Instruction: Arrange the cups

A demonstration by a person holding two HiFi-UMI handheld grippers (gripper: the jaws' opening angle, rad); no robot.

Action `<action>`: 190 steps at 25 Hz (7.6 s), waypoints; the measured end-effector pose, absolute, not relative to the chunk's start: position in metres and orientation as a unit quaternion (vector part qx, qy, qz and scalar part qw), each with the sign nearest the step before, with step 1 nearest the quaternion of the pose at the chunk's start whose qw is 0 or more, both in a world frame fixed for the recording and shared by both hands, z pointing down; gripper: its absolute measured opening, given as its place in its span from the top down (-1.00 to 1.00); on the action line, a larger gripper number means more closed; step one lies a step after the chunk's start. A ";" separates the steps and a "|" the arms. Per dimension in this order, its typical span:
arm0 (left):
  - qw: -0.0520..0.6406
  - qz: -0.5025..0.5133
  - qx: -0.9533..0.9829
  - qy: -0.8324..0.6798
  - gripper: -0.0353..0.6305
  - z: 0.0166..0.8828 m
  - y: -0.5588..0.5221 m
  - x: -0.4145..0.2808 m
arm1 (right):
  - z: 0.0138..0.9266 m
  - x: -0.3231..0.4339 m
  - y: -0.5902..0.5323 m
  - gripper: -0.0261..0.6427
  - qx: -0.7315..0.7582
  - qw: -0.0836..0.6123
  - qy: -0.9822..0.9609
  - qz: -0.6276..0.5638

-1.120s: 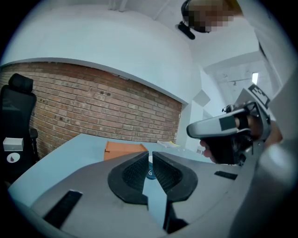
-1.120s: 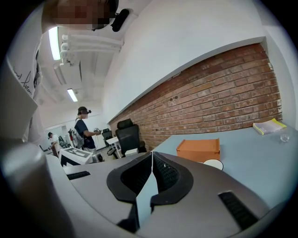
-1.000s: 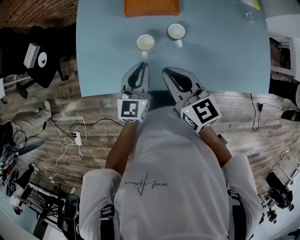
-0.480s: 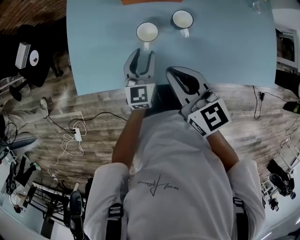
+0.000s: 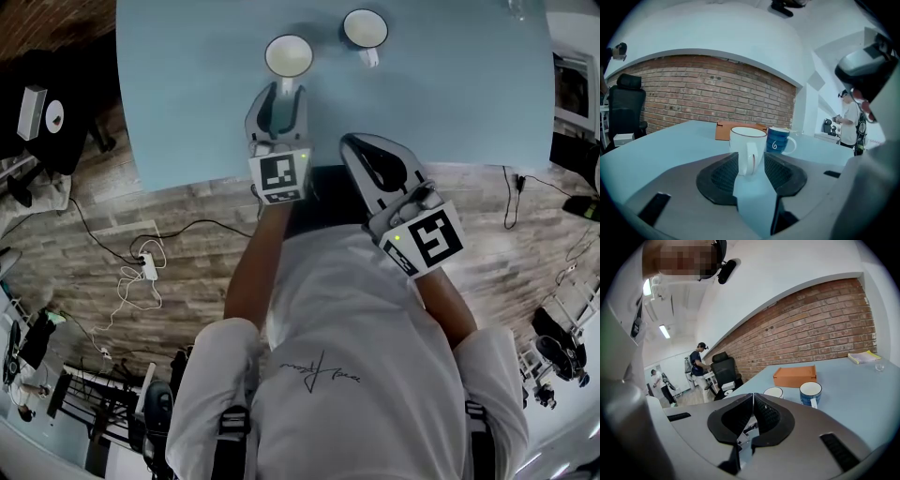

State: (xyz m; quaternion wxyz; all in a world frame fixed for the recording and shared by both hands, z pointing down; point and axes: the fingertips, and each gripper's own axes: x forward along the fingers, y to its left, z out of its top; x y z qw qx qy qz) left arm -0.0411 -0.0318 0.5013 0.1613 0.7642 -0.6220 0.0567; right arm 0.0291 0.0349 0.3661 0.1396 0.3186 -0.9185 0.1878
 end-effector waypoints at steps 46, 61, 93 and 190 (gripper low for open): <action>0.139 0.077 0.763 -0.626 0.71 0.506 -0.046 -0.046 | 0.397 0.031 0.018 0.86 0.321 0.164 -0.910 0.206; 0.151 0.073 0.774 -0.611 0.72 0.501 -0.042 -0.041 | 0.401 0.029 0.010 0.86 0.322 0.165 -0.909 0.208; 0.146 0.069 0.789 -0.593 0.72 0.448 -0.051 -0.039 | 0.378 0.027 -0.028 0.86 0.323 0.136 -0.916 0.194; 0.094 0.064 0.814 -0.569 0.72 0.411 -0.235 -0.018 | 0.373 0.063 -0.126 0.86 0.387 0.128 -0.887 0.218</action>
